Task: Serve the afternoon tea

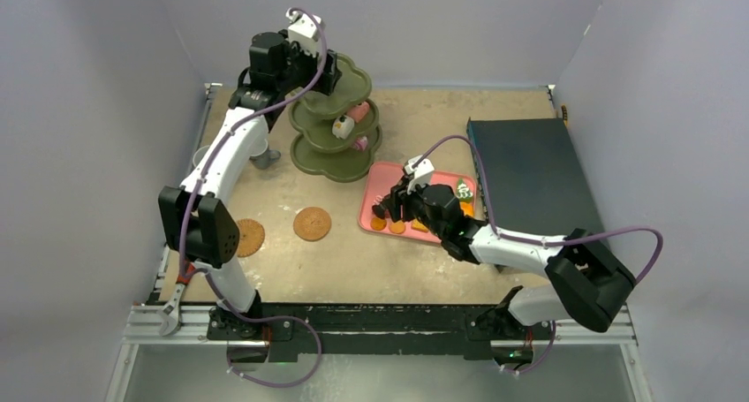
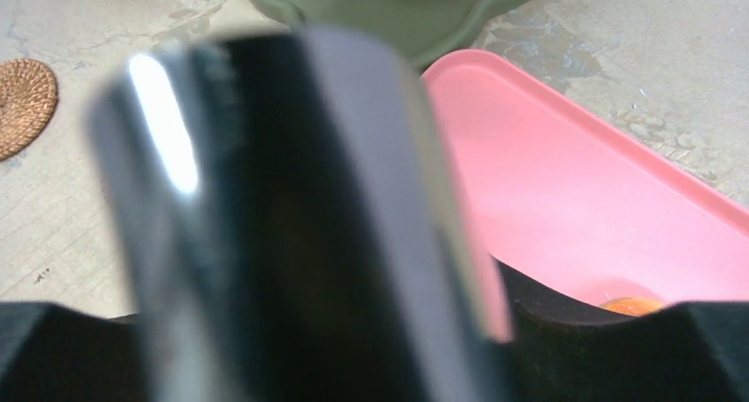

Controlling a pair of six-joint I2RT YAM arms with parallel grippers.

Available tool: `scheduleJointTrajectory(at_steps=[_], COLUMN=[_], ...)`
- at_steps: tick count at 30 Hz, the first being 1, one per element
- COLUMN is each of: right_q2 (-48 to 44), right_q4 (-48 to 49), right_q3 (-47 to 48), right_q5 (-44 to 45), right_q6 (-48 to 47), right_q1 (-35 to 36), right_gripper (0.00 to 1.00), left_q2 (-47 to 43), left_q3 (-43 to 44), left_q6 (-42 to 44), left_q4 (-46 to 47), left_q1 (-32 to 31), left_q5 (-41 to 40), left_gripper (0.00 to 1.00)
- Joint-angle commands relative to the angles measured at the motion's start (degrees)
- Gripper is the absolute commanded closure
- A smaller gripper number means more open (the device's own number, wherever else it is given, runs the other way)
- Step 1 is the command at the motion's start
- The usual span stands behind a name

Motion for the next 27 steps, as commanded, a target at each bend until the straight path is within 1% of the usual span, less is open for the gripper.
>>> scheduleJointTrajectory(at_steps=[1, 2, 4, 7, 13, 18, 23, 27], right_q2=[-0.84, -0.98, -1.60, -2.29, -0.98, 5.87, 13.13, 16.74], right_q4=[3.25, 3.27, 3.58, 2.71, 3.62, 6.54, 9.98, 12.47], right_q3=[-0.64, -0.56, -0.27, 1.84, 8.44, 14.76, 18.11, 20.36], right_q5=[0.28, 0.49, 0.98, 0.56, 0.75, 1.07, -0.31, -1.32], right_q6=[-1.37, -1.38, -1.35, -0.92, -1.52, -1.69, 0.00, 0.91], right_q1=[0.31, 0.28, 0.30, 0.30, 0.19, -0.09, -1.89, -3.08], right_gripper=[0.49, 0.53, 0.58, 0.61, 0.61, 0.62, 0.62, 0.61], left_q2=[-3.21, -3.45, -4.03, -4.69, -6.29, -7.39, -8.09, -8.38], left_q3=[2.33, 2.80, 3.63, 4.66, 4.76, 3.95, 3.53, 3.19], left_q6=[-0.55, -0.61, -0.70, -1.60, -1.88, -1.87, -1.36, -0.92], left_q4=[-2.87, -3.50, -4.70, -6.14, -7.57, -7.84, -7.93, -7.75], left_q1=[0.71, 0.73, 0.78, 1.38, 2.41, 2.74, 3.05, 3.20], left_q5=[0.52, 0.44, -0.15, -0.78, -0.84, -0.92, -0.75, -0.51], left_gripper=[0.12, 0.12, 0.12, 0.12, 0.12, 0.12, 0.12, 0.12])
